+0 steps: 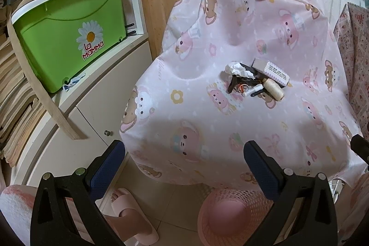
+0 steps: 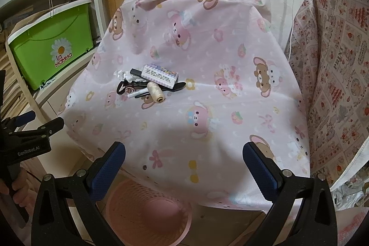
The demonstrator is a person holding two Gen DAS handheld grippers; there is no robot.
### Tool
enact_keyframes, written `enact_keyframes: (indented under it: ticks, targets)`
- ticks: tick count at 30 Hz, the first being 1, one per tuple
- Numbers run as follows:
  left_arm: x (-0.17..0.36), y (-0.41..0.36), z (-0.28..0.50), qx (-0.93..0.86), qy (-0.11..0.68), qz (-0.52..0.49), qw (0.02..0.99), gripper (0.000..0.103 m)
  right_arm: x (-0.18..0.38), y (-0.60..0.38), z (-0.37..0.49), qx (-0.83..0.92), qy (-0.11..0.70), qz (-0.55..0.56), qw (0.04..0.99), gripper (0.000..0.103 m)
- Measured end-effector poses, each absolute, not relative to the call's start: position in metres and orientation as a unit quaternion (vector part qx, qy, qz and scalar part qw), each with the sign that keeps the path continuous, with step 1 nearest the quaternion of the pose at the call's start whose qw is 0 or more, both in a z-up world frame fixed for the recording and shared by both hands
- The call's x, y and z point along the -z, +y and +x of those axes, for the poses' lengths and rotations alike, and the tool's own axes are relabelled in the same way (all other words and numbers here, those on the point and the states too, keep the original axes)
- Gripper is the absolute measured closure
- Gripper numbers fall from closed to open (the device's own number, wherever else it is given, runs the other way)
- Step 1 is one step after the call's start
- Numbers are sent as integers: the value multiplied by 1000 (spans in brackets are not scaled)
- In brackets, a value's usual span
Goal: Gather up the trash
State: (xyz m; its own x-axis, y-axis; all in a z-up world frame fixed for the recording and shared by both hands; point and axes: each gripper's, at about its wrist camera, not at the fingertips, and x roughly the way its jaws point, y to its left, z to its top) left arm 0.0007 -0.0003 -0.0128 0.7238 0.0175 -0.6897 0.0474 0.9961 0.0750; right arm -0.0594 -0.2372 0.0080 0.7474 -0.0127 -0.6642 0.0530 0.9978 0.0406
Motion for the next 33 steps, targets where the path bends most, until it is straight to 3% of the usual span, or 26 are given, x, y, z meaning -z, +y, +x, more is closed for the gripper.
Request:
enact_keyframes:
  ticks: [33]
  targets:
    - [16, -1, 5, 8, 384, 48, 922, 1, -8, -235, -59, 17, 353, 19, 935, 0]
